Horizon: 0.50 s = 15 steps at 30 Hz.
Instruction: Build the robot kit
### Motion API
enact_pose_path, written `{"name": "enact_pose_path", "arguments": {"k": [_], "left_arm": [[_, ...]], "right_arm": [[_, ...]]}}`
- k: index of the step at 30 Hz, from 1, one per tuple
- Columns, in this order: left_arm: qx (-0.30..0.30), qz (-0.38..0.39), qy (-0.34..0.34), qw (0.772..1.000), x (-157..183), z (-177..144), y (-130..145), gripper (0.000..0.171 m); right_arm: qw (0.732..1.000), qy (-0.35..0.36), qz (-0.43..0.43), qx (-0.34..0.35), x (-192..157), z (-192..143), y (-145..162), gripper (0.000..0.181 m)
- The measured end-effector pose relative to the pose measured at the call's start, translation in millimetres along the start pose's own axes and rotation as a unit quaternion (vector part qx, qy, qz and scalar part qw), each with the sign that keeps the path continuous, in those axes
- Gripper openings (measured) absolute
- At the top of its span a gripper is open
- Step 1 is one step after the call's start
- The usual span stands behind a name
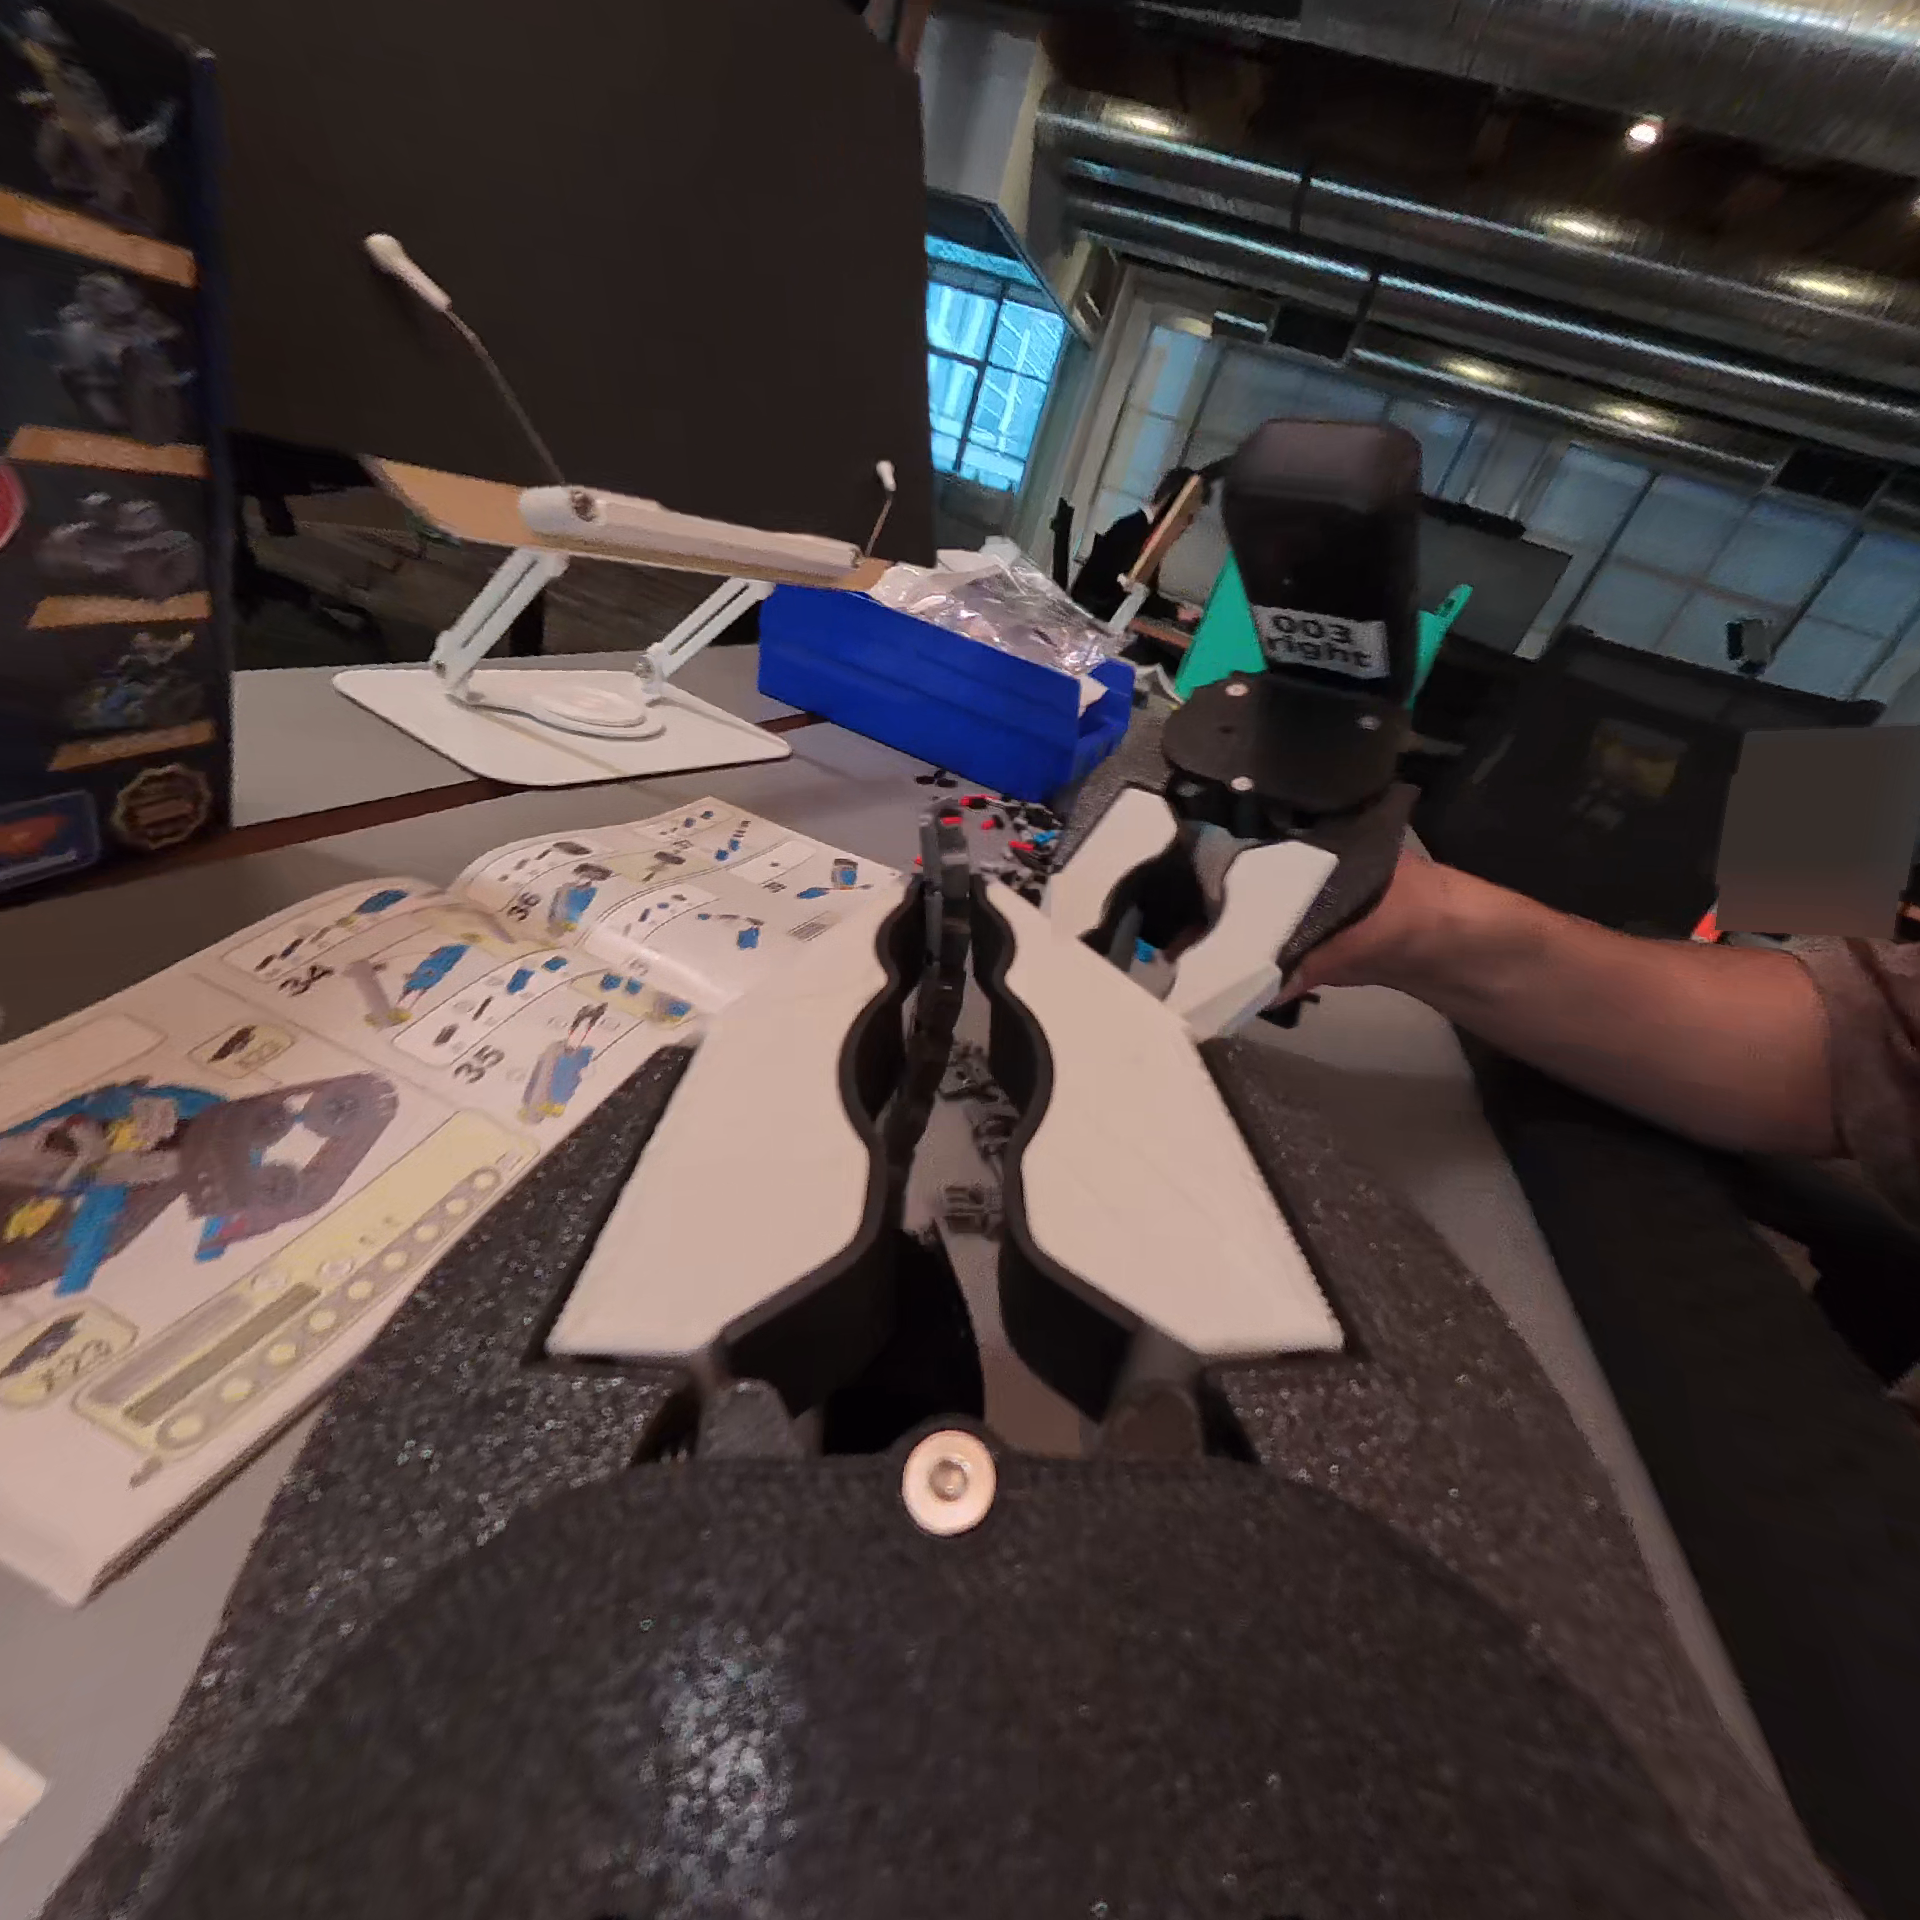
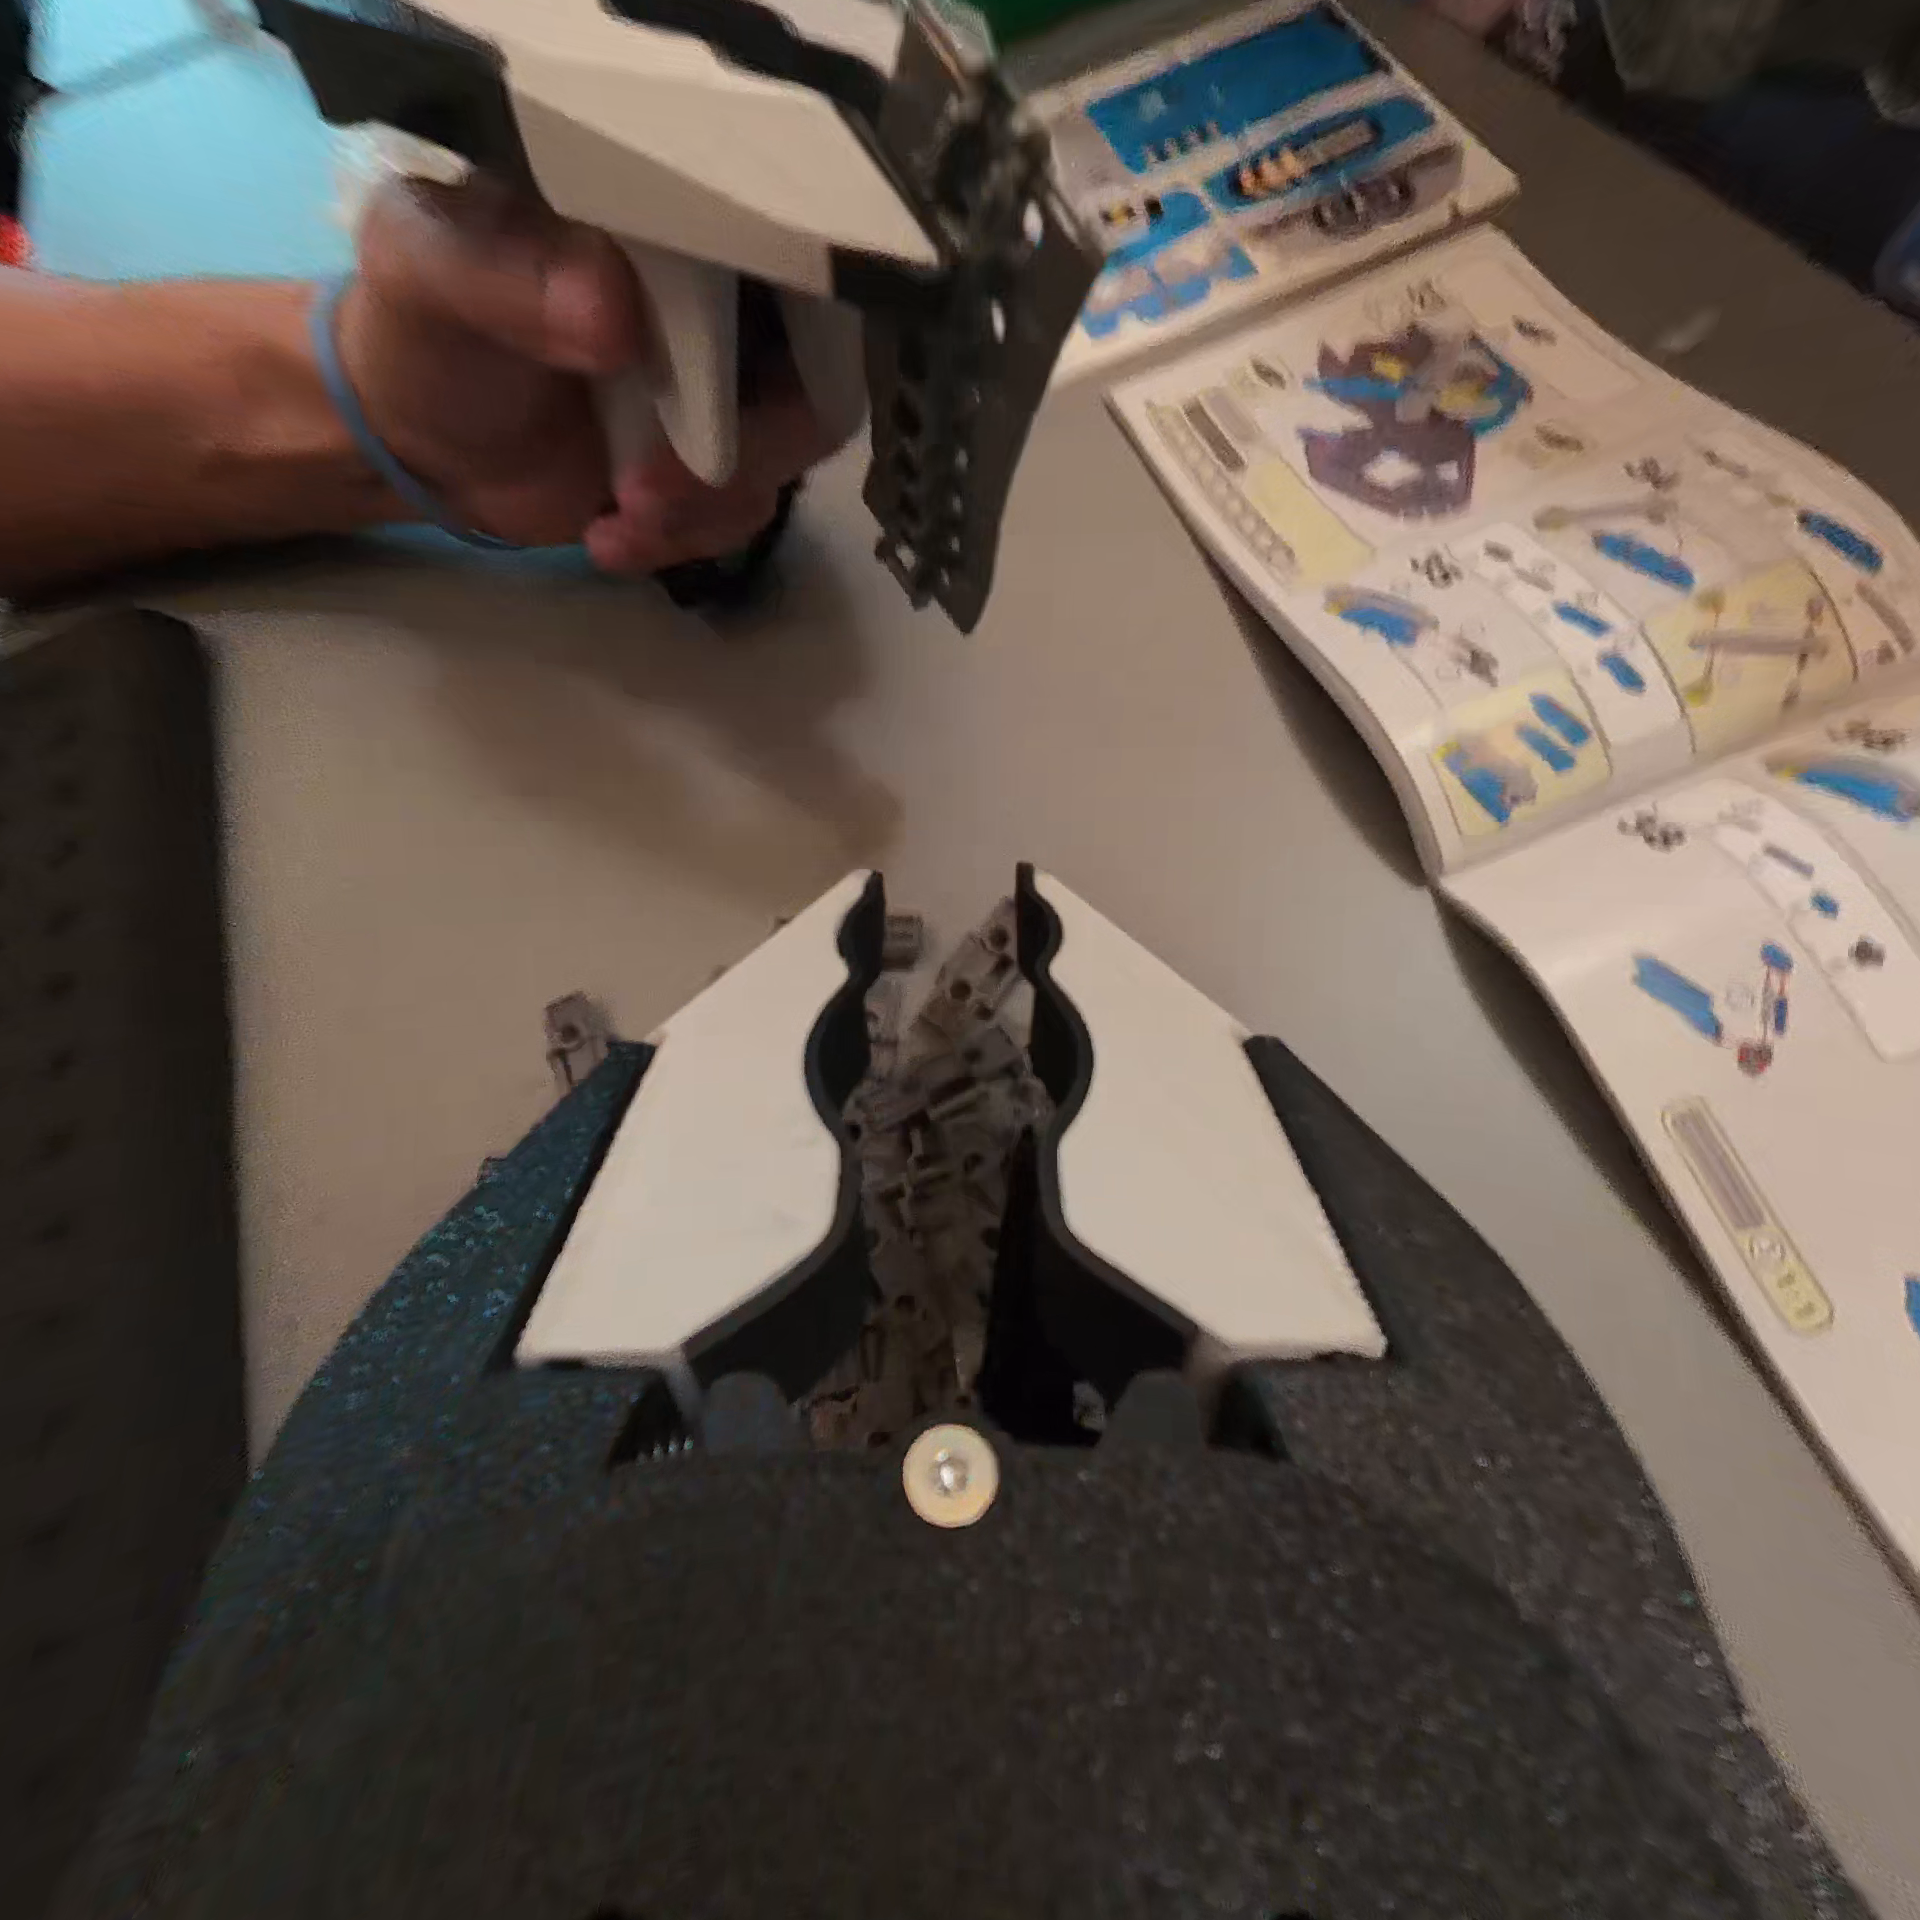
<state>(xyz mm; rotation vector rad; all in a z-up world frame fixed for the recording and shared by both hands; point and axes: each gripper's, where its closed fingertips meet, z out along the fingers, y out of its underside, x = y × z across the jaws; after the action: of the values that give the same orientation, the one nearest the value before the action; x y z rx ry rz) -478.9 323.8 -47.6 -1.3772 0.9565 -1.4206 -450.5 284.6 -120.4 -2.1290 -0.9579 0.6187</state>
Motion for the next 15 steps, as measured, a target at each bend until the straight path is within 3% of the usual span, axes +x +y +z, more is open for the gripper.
{"name": "enact_pose_path", "arguments": {"k": [3,7,10,15], "left_arm": [[0.031,-0.046,0.035,0.998,13.7,-10.4,-4.5,0.007],[0.045,-0.025,0.035,0.998,26.5,-12.6,-14.5,0.008],[0.032,-0.016,0.021,0.999,24.5,-7.6,-4.0,0.008],[0.021,-0.038,0.035,0.998,23.8,-1.5,3.2,0.007]], "right_arm": [[1.0,0.021,0.007,-0.007,-6.5,-1.0,14.7,0.022],[0.999,0.0,0.027,-0.031,-18.6,12.2,28.2,0.023],[0.996,0.053,-0.016,-0.075,-7.0,19.5,37.9,0.023],[0.987,0.108,-0.074,-0.091,-0.3,19.8,34.8,0.019]]}}
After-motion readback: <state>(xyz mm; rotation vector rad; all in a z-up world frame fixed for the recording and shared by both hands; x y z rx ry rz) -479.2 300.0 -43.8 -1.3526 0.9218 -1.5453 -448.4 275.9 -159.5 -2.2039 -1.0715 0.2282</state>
